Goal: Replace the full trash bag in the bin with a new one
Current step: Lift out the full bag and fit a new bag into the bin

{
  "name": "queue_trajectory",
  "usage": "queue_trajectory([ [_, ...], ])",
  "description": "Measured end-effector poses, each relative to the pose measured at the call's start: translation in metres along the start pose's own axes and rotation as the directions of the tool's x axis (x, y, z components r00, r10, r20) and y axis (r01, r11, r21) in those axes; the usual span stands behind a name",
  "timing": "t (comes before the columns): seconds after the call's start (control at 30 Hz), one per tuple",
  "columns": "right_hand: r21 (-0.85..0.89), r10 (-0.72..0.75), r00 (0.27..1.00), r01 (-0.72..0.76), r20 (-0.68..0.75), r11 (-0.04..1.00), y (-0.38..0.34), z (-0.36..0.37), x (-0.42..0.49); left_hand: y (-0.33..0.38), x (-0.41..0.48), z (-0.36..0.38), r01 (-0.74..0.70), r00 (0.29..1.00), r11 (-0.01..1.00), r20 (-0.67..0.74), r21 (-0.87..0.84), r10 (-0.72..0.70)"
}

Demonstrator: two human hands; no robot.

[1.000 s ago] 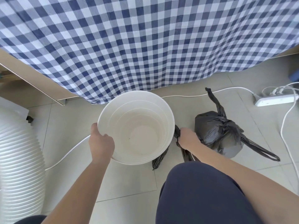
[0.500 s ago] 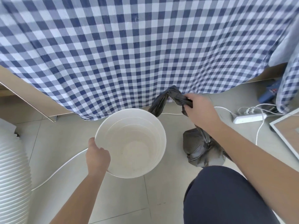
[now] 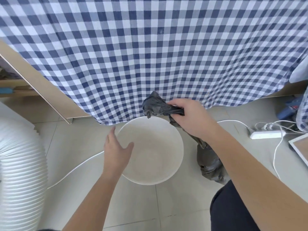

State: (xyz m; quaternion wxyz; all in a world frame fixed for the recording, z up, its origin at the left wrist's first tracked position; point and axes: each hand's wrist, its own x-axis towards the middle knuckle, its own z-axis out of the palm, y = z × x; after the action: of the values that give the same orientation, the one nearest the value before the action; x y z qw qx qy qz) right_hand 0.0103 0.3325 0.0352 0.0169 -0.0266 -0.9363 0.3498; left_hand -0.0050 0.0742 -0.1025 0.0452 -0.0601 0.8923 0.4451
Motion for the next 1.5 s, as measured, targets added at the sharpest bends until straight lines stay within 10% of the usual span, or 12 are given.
queue_trajectory([
  [0.13, 0.151, -0.065, 0.995, 0.052, 0.081, 0.987, -0.009, 0.004, -0.009, 0.042, -0.002, -0.008, -0.396, 0.917, 0.916, 0.023, -0.068, 0.399],
  [0.33, 0.166, -0.074, 0.983, 0.046, 0.167, 0.985, 0.002, 0.003, -0.011, 0.051, 0.007, -0.005, -0.547, 0.833, 0.837, -0.099, 0.008, 0.545],
  [0.47, 0.054, -0.057, 0.998, 0.056, 0.024, 0.997, 0.026, 0.002, -0.002, 0.047, 0.0, -0.001, -0.373, 0.915, 0.924, 0.136, -0.08, 0.381],
  [0.67, -0.139, -0.208, 0.957, 0.182, -0.202, 0.973, 0.052, 0.006, 0.009, 0.04, -0.028, 0.025, -0.209, 0.855, 0.971, 0.461, -0.116, 0.239],
  [1.07, -0.127, -0.173, 0.951, 0.144, -0.258, 0.981, 0.067, 0.026, 0.017, -0.002, -0.016, 0.041, -0.135, 0.938, 0.972, 0.34, 0.191, 0.063],
  [1.23, -0.111, -0.207, 0.933, 0.182, -0.294, 0.977, 0.061, 0.035, 0.016, 0.007, -0.006, 0.028, -0.221, 0.85, 0.925, 0.526, 0.307, 0.029],
  [1.5, -0.091, -0.451, 0.861, 0.443, -0.237, 0.892, 0.034, 0.051, 0.011, 0.066, 0.011, -0.038, 0.081, 0.775, 0.864, 0.576, -0.496, 0.259],
])
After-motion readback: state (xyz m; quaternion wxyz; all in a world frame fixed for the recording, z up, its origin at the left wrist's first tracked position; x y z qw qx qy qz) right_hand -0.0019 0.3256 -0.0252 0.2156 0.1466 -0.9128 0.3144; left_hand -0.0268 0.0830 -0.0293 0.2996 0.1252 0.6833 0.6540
